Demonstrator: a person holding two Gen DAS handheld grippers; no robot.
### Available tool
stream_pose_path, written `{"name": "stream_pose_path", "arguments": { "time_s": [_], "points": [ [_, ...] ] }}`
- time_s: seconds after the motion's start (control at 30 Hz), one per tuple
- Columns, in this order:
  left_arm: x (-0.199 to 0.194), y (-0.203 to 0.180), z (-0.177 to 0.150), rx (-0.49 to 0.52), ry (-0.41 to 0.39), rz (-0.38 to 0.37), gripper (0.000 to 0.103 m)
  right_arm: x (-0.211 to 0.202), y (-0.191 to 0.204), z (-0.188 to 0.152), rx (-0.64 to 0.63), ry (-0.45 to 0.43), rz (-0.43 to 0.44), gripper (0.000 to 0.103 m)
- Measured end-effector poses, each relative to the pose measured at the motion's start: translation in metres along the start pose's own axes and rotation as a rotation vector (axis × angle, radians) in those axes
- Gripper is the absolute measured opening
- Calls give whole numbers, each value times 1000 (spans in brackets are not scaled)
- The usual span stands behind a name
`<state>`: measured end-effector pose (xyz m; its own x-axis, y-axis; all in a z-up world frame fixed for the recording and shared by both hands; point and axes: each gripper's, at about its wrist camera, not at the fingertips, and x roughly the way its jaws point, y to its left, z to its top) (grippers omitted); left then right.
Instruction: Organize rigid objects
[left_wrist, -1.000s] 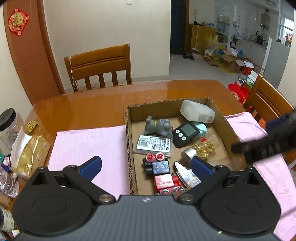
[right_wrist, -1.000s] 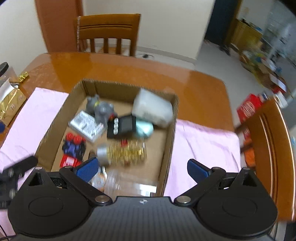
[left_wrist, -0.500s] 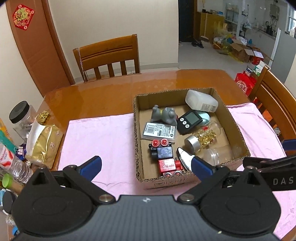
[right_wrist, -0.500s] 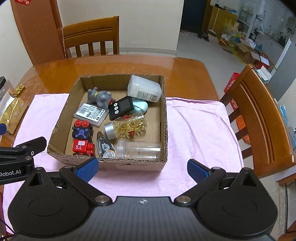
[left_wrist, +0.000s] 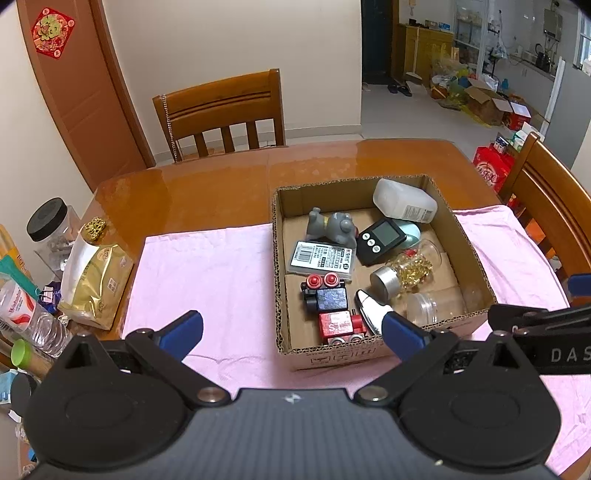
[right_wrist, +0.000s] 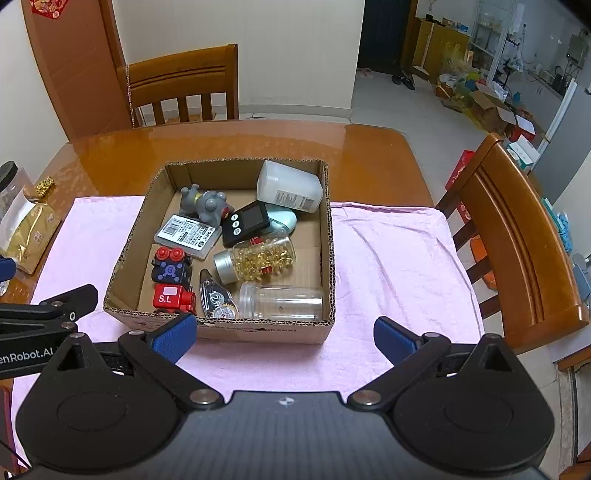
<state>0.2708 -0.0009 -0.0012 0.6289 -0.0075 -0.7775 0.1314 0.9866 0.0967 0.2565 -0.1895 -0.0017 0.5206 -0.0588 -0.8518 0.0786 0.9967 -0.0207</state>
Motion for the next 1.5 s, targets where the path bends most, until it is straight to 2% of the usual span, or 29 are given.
{"name": "stream_pose_path", "arguments": {
  "time_s": [1.5],
  "points": [
    [-5,-2,1,-23,-2,13,102,-4,1,1,-6,-23,-14,103]
  ]
}}
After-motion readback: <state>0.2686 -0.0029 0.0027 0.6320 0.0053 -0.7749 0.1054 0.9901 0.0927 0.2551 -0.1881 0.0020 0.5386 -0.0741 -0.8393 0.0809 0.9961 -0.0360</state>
